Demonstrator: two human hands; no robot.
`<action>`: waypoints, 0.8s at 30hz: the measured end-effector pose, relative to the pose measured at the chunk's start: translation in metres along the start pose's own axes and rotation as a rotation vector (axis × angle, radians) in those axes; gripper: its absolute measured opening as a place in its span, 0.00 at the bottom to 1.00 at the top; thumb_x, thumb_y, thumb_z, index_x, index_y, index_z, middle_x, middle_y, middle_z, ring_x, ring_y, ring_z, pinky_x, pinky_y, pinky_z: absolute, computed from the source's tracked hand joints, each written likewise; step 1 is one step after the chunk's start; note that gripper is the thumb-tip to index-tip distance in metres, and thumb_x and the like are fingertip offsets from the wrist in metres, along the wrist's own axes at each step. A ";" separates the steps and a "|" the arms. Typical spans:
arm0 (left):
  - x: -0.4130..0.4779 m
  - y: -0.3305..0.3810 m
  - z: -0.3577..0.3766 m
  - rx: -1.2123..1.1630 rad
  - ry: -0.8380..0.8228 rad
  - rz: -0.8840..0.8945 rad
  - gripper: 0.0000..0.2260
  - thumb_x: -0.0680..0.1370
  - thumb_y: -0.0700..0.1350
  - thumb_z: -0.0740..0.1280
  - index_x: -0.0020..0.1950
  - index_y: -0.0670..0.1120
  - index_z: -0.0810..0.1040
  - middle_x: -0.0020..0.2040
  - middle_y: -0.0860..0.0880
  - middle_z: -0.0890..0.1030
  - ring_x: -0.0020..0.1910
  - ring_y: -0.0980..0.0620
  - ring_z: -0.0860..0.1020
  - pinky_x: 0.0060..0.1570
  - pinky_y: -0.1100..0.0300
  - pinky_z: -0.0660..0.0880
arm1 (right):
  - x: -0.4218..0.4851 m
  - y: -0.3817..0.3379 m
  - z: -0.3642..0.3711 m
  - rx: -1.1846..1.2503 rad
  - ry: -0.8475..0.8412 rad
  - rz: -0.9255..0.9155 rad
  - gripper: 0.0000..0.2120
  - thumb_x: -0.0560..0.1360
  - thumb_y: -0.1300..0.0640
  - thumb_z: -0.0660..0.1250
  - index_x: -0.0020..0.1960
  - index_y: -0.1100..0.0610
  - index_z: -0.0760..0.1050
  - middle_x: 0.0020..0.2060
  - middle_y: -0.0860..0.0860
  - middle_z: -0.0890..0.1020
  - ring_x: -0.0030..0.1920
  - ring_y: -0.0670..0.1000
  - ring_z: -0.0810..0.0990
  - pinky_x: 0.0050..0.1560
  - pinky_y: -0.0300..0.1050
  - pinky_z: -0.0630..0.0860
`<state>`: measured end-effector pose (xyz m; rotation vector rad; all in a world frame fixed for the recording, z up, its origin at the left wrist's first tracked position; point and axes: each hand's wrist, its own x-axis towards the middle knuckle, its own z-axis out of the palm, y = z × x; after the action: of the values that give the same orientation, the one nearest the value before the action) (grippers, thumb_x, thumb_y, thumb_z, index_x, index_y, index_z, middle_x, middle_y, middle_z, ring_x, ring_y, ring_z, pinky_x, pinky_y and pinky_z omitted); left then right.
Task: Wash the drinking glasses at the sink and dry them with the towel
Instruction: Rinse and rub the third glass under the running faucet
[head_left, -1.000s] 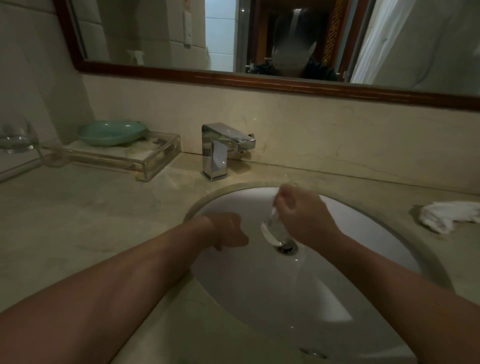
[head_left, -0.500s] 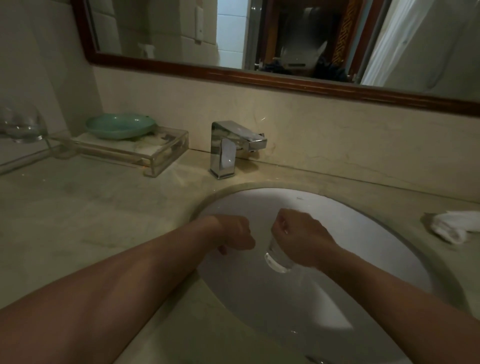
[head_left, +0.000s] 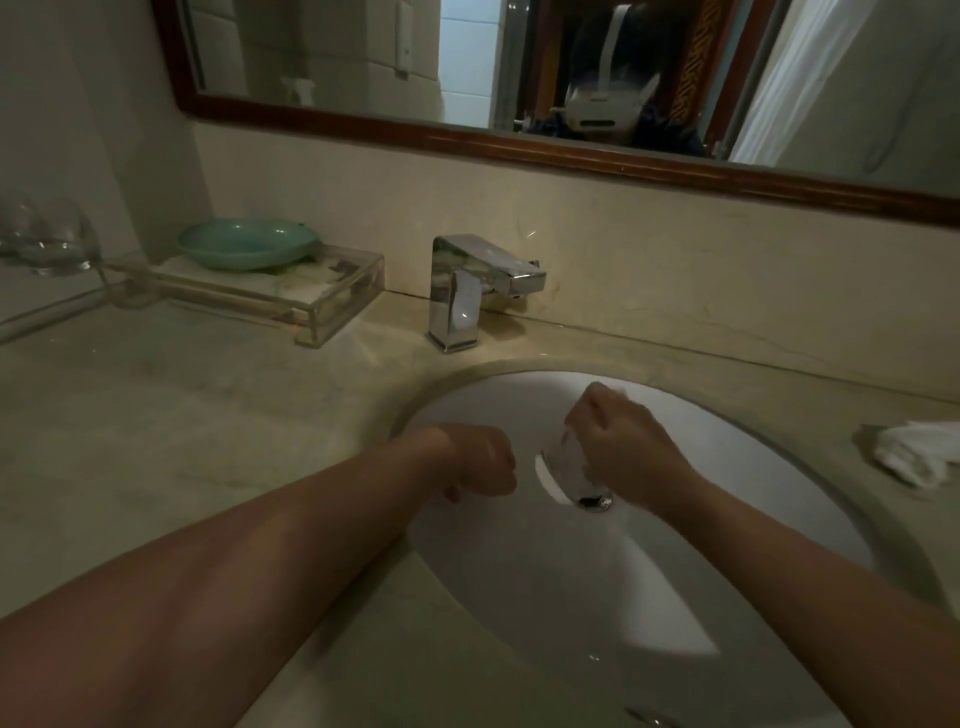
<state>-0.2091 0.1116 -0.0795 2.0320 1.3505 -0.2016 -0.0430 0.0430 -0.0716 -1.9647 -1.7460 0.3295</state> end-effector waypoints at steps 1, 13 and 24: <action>-0.001 0.000 0.000 -0.013 -0.003 0.002 0.18 0.83 0.43 0.63 0.72 0.43 0.75 0.53 0.46 0.75 0.60 0.38 0.80 0.57 0.43 0.82 | 0.001 0.000 0.000 -0.005 -0.003 -0.011 0.12 0.81 0.47 0.55 0.46 0.51 0.74 0.43 0.51 0.80 0.43 0.53 0.79 0.47 0.53 0.78; 0.003 -0.004 0.002 -0.099 0.011 0.050 0.15 0.82 0.42 0.62 0.68 0.42 0.79 0.55 0.44 0.77 0.57 0.41 0.80 0.50 0.47 0.83 | 0.001 0.008 0.009 0.012 -0.048 -0.013 0.13 0.80 0.47 0.56 0.44 0.52 0.75 0.40 0.50 0.81 0.42 0.54 0.80 0.44 0.52 0.79; -0.006 0.013 -0.004 -0.679 0.123 0.158 0.24 0.86 0.61 0.53 0.65 0.45 0.77 0.46 0.45 0.82 0.35 0.48 0.81 0.40 0.56 0.79 | 0.003 0.026 -0.016 1.559 -0.145 0.760 0.15 0.76 0.55 0.56 0.57 0.59 0.76 0.55 0.62 0.82 0.44 0.61 0.82 0.42 0.53 0.81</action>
<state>-0.2012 0.1065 -0.0671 1.5694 1.1168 0.4093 -0.0128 0.0411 -0.0711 -1.1798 -0.2462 1.5090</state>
